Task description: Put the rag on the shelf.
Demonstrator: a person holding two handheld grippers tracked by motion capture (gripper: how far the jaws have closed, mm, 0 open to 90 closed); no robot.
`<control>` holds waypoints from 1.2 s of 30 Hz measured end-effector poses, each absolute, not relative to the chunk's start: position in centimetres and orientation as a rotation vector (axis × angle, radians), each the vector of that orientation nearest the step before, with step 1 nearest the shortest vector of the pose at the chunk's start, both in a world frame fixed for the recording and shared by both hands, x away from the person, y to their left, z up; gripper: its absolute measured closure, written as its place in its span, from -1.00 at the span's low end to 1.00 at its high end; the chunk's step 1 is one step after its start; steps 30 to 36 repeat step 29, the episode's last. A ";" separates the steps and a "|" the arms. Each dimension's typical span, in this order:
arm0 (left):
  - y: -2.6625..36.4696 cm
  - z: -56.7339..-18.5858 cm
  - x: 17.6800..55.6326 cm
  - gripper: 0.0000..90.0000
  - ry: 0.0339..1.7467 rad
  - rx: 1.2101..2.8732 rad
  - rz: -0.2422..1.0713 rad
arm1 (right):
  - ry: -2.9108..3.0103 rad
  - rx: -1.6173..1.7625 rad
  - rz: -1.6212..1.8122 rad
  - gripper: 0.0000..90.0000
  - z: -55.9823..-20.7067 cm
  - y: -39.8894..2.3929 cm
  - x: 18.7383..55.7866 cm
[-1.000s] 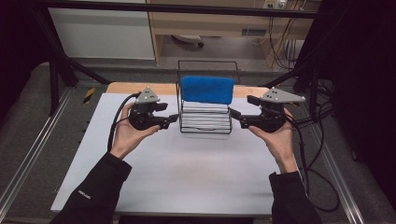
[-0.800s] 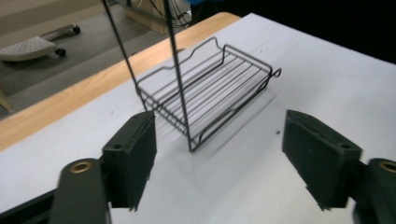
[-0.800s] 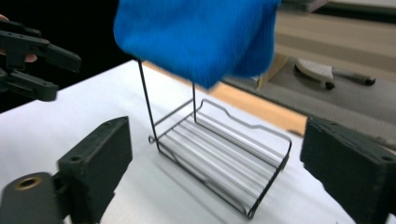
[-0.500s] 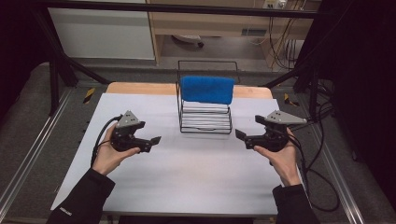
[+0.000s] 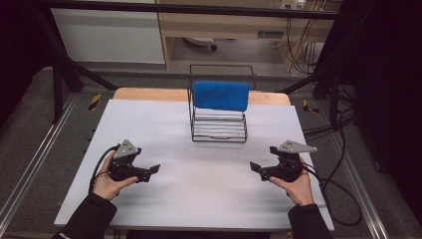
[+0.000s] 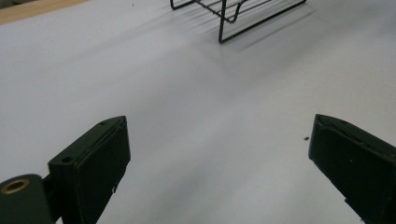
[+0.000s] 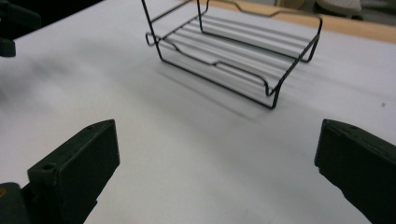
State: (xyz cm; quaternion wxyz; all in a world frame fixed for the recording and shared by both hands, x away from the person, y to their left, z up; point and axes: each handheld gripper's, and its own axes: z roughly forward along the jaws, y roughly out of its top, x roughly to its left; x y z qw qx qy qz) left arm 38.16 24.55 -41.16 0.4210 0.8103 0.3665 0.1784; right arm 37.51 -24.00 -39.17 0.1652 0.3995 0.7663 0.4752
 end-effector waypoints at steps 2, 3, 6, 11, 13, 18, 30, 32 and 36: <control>25.0 -41.8 37.9 -0.89 0.922 2.031 0.446 | 2.186 1.155 1.348 -0.98 -40.0 -24.3 37.2; 25.2 -42.1 37.7 -0.89 0.924 2.031 0.445 | 2.190 1.160 1.354 -0.98 -40.4 -24.6 37.0; 25.7 -42.8 37.3 -0.89 0.922 2.040 0.428 | 2.202 1.193 1.345 -0.98 -41.4 -25.3 36.5; 26.4 -43.7 36.7 -0.89 0.910 2.054 0.421 | 2.209 1.200 1.326 -0.98 -42.6 -26.4 35.9; 26.7 -43.9 36.6 -0.89 0.917 2.055 0.427 | 2.209 1.216 1.340 -0.98 -43.0 -26.8 35.7; 27.3 -44.4 36.2 -0.89 0.922 2.036 0.425 | 2.239 1.198 1.340 -0.98 -43.9 -27.4 35.3; 27.9 -45.1 35.9 -0.89 0.947 2.035 0.422 | 2.273 1.180 1.319 -0.98 -44.4 -27.3 35.1; 27.9 -45.1 35.9 -0.89 0.947 2.035 0.422 | 2.273 1.180 1.319 -0.98 -44.4 -27.3 35.1; 27.9 -45.1 35.9 -0.89 0.947 2.035 0.422 | 2.273 1.180 1.319 -0.98 -44.4 -27.3 35.1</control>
